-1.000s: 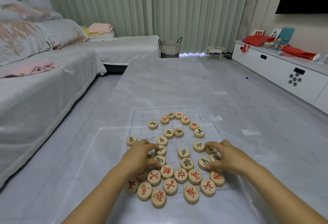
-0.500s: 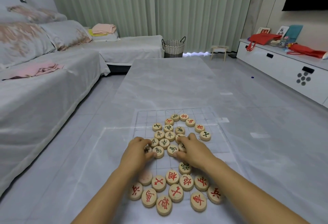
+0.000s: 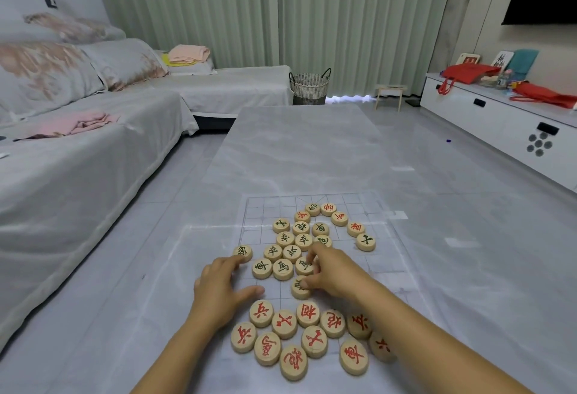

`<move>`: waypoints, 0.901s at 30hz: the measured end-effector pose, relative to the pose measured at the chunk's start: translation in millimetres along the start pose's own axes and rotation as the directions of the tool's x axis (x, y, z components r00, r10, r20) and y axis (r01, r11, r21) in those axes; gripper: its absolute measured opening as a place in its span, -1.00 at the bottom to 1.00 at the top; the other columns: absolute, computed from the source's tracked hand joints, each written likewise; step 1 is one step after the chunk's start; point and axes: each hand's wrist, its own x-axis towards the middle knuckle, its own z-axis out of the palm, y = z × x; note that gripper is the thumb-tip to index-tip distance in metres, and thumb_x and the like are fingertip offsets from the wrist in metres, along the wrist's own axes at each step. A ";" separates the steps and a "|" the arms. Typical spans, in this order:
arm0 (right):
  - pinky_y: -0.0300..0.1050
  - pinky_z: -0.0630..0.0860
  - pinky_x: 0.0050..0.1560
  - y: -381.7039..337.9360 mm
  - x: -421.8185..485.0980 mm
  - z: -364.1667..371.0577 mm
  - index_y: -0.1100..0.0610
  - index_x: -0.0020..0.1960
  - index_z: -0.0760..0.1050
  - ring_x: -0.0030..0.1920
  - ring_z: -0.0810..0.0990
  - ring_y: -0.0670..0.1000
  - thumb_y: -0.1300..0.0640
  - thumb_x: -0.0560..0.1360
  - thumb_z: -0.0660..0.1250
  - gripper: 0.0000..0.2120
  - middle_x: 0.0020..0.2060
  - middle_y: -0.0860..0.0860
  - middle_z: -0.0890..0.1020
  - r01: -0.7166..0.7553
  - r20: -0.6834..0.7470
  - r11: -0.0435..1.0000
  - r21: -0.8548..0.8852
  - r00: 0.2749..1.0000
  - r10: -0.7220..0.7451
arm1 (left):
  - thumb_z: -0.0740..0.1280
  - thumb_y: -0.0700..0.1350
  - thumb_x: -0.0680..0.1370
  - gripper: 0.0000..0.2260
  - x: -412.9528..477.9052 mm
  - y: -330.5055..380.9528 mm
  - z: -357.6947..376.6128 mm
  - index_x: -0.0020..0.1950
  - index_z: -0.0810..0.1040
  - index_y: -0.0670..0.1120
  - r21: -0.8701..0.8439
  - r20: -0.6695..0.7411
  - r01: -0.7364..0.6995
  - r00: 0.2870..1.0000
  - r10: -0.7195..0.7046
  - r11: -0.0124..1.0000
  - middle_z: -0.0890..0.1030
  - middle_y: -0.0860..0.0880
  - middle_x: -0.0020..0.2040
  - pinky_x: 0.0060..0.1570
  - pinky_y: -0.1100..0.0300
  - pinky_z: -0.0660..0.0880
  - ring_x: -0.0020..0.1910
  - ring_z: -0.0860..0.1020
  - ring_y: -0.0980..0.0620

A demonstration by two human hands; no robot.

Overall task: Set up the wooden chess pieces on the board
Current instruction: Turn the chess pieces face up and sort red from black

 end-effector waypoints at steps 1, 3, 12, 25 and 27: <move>-0.14 0.42 -0.14 -4.6 4.7 5.5 0.09 0.11 0.37 -0.12 0.46 -0.01 0.08 0.40 0.43 -0.64 -0.12 -0.02 0.48 0.001 -0.018 0.999 0.037 1.000 0.000 | 0.48 0.16 0.30 -0.39 0.4 2.8 1.9 0.29 0.41 0.07 0.031 -0.004 0.007 1.000 -0.007 0.999 0.47 0.03 0.16 0.21 0.02 0.35 0.18 0.40 -0.01; -0.06 0.46 -0.06 -11.5 11.3 14.3 0.10 0.07 0.39 -0.12 0.48 0.01 0.07 0.41 0.42 -0.68 -0.14 -0.01 0.49 0.007 -0.037 0.997 0.076 0.999 -0.004 | 0.45 0.19 0.31 -0.35 2.3 9.0 5.4 0.34 0.35 0.05 0.112 0.005 0.009 1.000 -0.009 0.994 0.43 0.03 0.24 0.24 0.04 0.29 0.24 0.36 -0.03; -0.07 0.44 -0.07 34.3 36.8 -50.3 0.08 0.03 0.46 -0.02 0.51 0.05 0.03 0.50 0.28 -0.84 0.01 0.03 0.52 -0.087 -0.416 0.995 -0.039 0.907 0.063 | 0.40 0.03 0.43 -0.54 4.4 2.0 14.7 0.29 0.41 -0.04 0.030 -0.118 -0.025 0.993 0.029 0.999 0.49 -0.05 0.19 0.19 0.06 0.35 0.17 0.41 -0.04; -0.04 0.43 0.06 47.0 91.7 -59.4 -0.04 0.37 0.31 0.23 0.40 0.15 -0.01 0.50 0.27 -0.56 0.25 0.11 0.40 -0.217 -0.255 0.904 -0.368 0.959 0.126 | 0.36 -0.01 0.48 -0.74 4.4 0.3 14.9 0.13 0.48 -0.04 -0.125 -0.197 -0.037 0.980 0.012 0.992 0.49 0.04 -0.01 -0.02 0.23 0.40 0.02 0.44 0.06; -0.06 0.44 -0.02 47.3 94.6 -62.1 -0.03 0.31 0.37 0.19 0.45 0.14 -0.01 0.52 0.23 -0.64 0.21 0.10 0.46 -0.213 -0.269 0.901 -0.379 0.957 0.114 | 0.35 -0.01 0.48 -0.75 5.4 0.5 14.9 0.12 0.48 -0.04 -0.125 -0.198 -0.036 0.980 0.011 0.992 0.48 0.05 -0.02 -0.04 0.23 0.39 0.00 0.44 0.06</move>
